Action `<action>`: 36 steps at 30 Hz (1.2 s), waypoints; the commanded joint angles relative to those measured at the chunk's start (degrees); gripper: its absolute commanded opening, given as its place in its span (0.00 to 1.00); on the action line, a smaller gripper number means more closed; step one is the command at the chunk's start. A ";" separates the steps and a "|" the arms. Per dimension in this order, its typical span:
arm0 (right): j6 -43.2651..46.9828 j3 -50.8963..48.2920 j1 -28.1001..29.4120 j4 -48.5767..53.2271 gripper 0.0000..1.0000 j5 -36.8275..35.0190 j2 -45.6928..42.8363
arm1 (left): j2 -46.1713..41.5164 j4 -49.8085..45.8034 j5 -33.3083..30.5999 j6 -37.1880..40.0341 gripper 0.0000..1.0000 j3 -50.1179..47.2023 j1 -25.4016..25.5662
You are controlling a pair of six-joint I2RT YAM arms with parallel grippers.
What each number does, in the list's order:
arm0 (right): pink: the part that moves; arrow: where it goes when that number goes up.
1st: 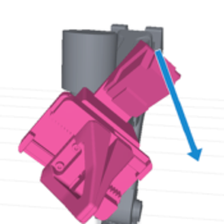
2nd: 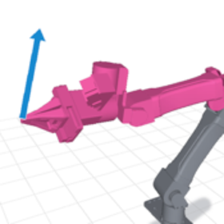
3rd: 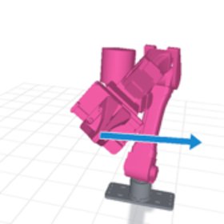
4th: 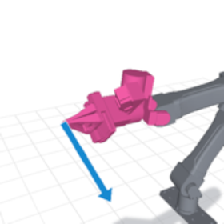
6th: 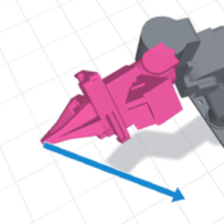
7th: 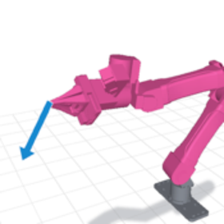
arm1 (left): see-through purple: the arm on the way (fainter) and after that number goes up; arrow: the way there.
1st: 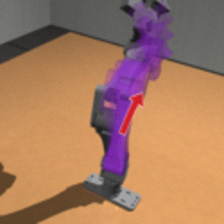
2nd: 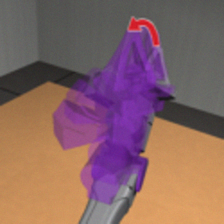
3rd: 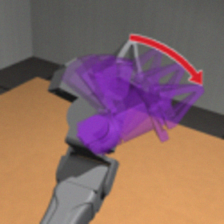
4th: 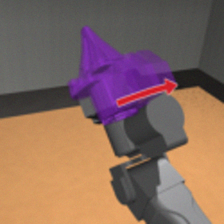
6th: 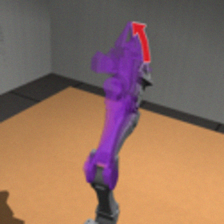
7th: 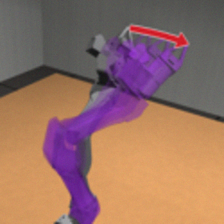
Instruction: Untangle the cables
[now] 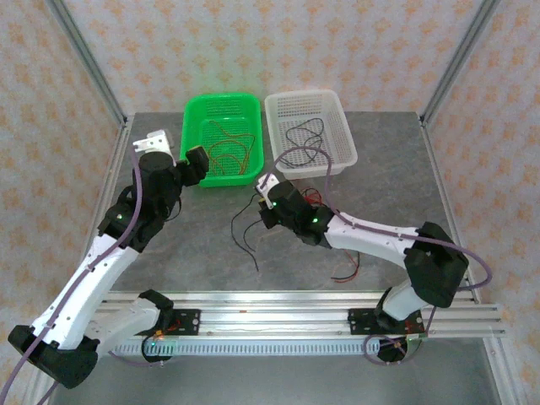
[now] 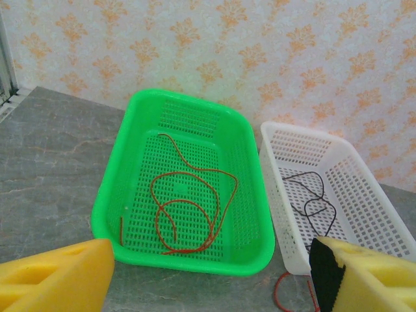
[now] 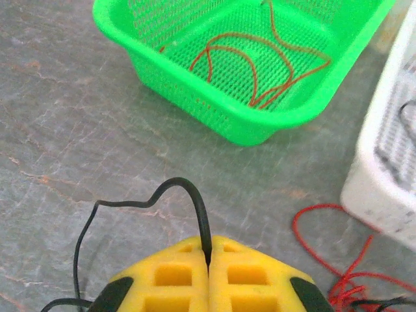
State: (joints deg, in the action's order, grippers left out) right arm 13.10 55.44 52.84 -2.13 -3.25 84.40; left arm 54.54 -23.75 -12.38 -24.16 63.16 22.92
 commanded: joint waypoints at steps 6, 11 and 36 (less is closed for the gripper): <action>17.67 -6.46 -0.62 -12.08 0.00 -9.74 -10.17 | -2.51 -1.81 1.38 -1.00 0.81 0.04 0.54; 22.41 -7.97 -4.24 -20.91 0.00 -11.18 -16.10 | -2.85 -2.05 3.12 -1.46 0.81 0.09 0.63; -5.23 9.63 -28.13 -33.90 0.00 -12.29 2.65 | -3.48 0.28 8.82 -0.60 0.81 -0.13 0.57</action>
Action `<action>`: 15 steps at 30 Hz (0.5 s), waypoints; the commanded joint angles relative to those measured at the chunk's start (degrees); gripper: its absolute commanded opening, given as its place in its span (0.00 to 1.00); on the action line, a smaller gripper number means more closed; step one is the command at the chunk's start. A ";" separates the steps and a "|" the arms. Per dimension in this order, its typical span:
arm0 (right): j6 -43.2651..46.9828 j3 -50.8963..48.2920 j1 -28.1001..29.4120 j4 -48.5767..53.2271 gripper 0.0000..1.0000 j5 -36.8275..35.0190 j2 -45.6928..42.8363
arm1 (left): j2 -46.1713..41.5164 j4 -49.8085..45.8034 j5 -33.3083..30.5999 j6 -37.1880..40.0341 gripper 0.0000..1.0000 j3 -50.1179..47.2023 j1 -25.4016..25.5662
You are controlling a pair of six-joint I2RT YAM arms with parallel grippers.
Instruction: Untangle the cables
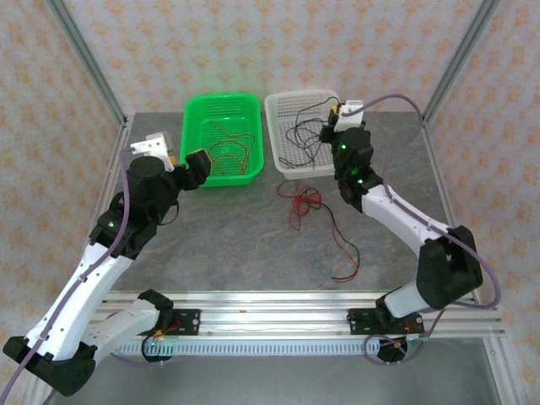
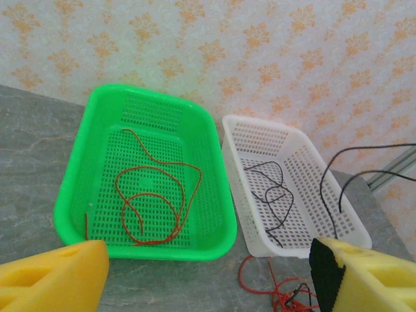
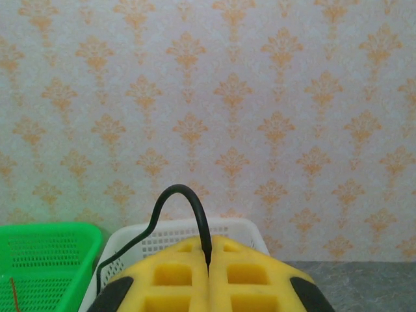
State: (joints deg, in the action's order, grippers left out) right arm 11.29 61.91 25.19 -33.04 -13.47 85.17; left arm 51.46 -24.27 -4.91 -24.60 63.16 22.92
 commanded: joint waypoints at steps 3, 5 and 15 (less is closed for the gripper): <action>-4.50 7.42 -0.65 -1.81 0.00 -4.16 6.84 | -0.40 0.76 1.58 -0.62 0.81 -0.14 0.64; -4.97 10.70 -0.82 -0.25 0.00 -5.64 10.61 | -0.47 0.43 1.65 -0.84 0.81 0.01 0.59; -9.30 29.07 -2.84 12.81 0.00 -6.76 30.01 | -1.69 -2.85 0.70 -1.57 0.81 -0.38 0.66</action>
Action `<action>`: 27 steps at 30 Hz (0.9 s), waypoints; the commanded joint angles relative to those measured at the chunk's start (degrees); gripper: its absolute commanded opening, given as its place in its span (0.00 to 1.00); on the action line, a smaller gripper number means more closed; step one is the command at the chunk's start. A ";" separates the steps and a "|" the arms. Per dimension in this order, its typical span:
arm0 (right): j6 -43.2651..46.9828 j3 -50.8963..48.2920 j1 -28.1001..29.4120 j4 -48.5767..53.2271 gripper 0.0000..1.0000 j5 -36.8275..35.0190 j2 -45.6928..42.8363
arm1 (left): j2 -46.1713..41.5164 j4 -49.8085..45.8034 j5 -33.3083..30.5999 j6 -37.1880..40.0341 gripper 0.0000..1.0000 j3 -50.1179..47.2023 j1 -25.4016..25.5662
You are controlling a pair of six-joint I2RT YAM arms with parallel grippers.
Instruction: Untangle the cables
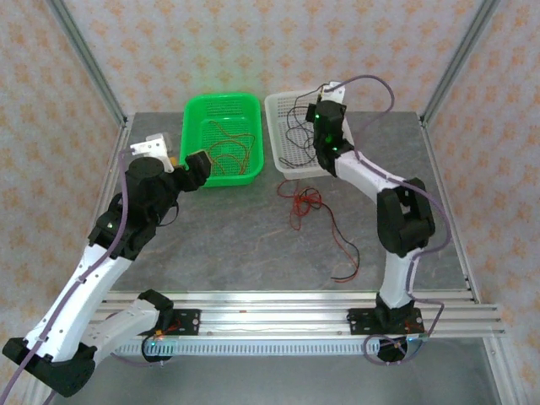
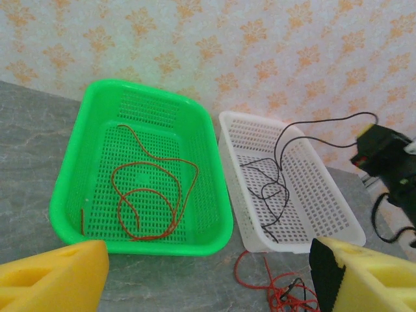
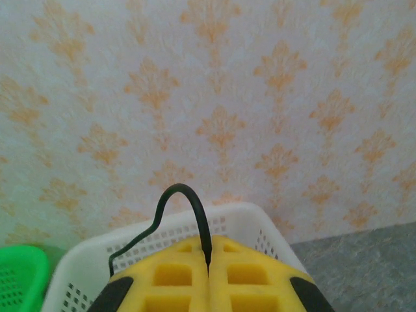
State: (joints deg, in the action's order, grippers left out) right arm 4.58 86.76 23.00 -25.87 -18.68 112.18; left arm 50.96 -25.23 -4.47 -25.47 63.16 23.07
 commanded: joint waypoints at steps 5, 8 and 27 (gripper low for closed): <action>-5.83 12.46 -1.02 14.50 0.00 -0.30 10.33 | -1.30 -2.78 0.42 -0.96 0.81 -0.32 0.50; -7.93 15.81 -1.07 19.56 0.00 0.28 13.60 | -1.28 -3.05 0.34 -0.89 0.81 -0.20 0.56; -14.47 32.99 -1.12 49.96 0.58 2.51 23.26 | 0.06 -3.56 2.12 -1.57 0.81 -0.13 1.27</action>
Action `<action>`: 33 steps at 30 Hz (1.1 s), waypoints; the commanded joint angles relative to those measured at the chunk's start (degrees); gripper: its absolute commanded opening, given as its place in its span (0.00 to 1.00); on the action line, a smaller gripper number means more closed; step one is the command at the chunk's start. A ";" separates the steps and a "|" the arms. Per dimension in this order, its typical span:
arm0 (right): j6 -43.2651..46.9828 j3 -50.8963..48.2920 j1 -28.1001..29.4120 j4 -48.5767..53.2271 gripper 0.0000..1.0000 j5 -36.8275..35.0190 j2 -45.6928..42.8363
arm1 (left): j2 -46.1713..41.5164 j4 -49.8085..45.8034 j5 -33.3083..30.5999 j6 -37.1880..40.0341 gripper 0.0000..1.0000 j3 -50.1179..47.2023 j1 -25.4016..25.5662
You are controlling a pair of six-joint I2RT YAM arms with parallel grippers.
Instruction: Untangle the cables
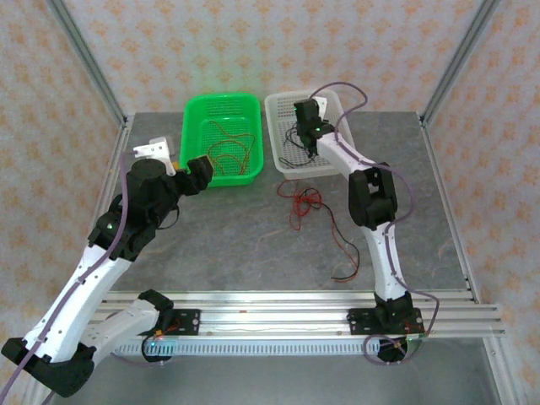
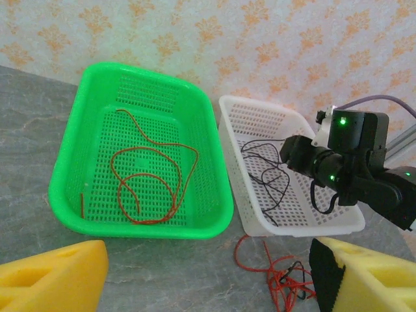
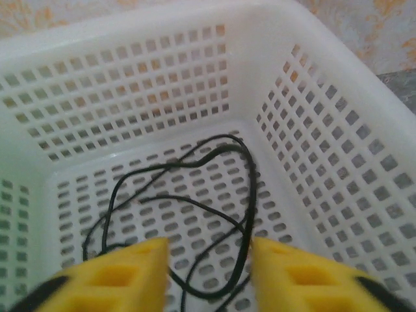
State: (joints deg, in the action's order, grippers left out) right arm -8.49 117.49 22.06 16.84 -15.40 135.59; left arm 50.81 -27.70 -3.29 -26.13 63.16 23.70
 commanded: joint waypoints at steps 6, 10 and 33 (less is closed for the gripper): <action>-1.49 3.35 -0.16 15.22 0.82 -0.16 -3.30 | 1.46 -1.15 1.40 -1.37 0.81 -0.80 1.67; -1.25 -1.26 -0.05 15.84 0.84 0.42 -8.83 | 3.09 -0.33 1.97 -2.06 0.81 -1.76 3.29; -9.94 -44.86 3.72 11.51 0.85 4.00 -48.82 | 24.81 0.24 -1.93 -1.03 0.80 -1.45 19.77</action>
State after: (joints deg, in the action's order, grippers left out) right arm -14.66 76.38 25.21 29.04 -12.08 91.94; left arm 72.75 -27.64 -3.70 -27.57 61.32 41.98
